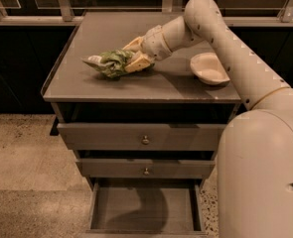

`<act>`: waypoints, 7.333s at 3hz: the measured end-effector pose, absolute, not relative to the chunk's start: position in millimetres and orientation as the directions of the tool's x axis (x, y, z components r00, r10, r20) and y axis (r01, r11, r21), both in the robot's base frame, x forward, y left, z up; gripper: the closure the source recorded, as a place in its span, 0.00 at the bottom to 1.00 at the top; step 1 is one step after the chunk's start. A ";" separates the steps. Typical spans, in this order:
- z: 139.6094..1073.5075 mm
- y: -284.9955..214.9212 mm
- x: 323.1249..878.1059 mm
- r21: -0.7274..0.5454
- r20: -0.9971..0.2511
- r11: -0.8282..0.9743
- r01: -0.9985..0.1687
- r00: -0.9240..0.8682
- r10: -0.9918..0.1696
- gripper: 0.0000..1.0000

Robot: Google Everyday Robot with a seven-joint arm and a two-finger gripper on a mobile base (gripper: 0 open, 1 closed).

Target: Place green jalapeno chip bag into bottom drawer

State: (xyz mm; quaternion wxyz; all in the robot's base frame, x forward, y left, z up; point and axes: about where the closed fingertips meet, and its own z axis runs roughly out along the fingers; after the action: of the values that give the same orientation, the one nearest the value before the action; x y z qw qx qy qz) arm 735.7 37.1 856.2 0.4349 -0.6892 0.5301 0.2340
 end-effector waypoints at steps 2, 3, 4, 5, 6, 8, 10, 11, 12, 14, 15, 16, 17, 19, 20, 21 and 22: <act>885.4 27.8 706.7 -0.341 -0.761 -0.010 -0.940 0.282 -0.584 1.00; 945.7 14.2 655.9 -0.396 -0.747 0.087 -0.914 0.265 -0.609 1.00; 962.0 10.7 580.5 -0.407 -0.733 0.167 -0.898 0.213 -0.646 1.00; 961.9 10.8 580.4 -0.407 -0.732 0.166 -0.898 0.213 -0.647 1.00; 961.6 -10.8 558.5 -0.412 -0.721 0.224 -0.883 0.166 -0.673 1.00; 937.1 -55.6 486.9 -0.457 -0.741 0.460 -0.761 0.039 -0.671 1.00; 925.6 -73.6 480.3 -0.445 -0.746 0.501 -0.742 -0.004 -0.666 1.00; 900.2 -78.7 473.3 -0.406 -0.778 0.529 -0.745 -0.022 -0.628 1.00; 820.5 -82.1 454.9 -0.262 -0.865 0.604 -0.753 -0.094 -0.493 1.00; 742.3 -87.1 444.0 -0.108 -0.917 0.658 -0.745 -0.180 -0.355 1.00; 743.0 -86.7 443.9 -0.111 -0.917 0.657 -0.745 -0.179 -0.357 1.00; 730.5 -86.3 442.4 -0.087 -0.925 0.663 -0.744 -0.187 -0.331 1.00; 681.6 -93.2 445.9 -0.032 -0.933 0.680 -0.732 -0.223 -0.284 1.00; 560.3 -98.7 466.1 0.141 -0.943 0.684 -0.715 -0.307 -0.127 1.00; 547.3 -93.3 463.3 0.180 -0.940 0.679 -0.711 -0.328 -0.094 1.00; 547.1 -93.3 463.4 0.180 -0.940 0.679 -0.711 -0.328 -0.094 1.00; 519.8 -93.7 465.3 0.217 -0.925 0.689 -0.692 -0.371 -0.082 1.00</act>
Offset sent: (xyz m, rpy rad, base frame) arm -0.1213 -0.0124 0.0401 -0.1662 0.0886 -0.1212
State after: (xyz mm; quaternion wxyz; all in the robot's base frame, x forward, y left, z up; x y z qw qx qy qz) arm 465.3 -93.7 519.8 0.5015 -0.2510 0.7701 0.3041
